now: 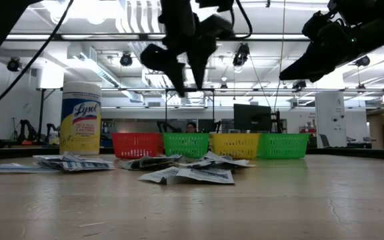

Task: Pick & Place First Aid Supplies
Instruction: Put the alcohol pad into the yellow bin

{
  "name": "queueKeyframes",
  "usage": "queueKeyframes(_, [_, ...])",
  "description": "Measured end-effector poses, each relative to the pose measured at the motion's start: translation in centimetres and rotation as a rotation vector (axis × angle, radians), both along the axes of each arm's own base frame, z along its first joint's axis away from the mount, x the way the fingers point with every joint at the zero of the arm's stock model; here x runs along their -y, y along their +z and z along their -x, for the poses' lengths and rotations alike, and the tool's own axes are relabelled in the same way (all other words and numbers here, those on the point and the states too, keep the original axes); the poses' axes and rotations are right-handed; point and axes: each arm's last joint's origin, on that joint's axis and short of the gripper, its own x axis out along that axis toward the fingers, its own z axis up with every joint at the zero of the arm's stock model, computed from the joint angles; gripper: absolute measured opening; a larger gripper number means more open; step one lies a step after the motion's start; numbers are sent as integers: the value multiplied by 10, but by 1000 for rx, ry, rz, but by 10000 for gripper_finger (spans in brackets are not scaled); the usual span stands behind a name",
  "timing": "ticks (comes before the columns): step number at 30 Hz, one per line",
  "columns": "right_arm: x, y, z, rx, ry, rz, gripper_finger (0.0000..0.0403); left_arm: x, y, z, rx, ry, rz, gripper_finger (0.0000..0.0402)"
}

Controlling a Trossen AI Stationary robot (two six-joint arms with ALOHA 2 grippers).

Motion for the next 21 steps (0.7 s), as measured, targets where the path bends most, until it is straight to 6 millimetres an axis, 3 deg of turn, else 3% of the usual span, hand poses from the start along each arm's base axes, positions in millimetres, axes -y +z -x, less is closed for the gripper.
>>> queueKeyframes(7, [0, 0, 0, -5, 7, 18, 105, 14, -33, 21, -249, 26, -88, 198])
queueKeyframes(15, [0, 0, 0, -7, 9, 24, 95, 23, -80, 35, -355, 32, -34, 197])
queueKeyframes(21, [0, 0, 0, -7, 8, 24, 102, 32, -98, 40, -368, 16, -37, 197])
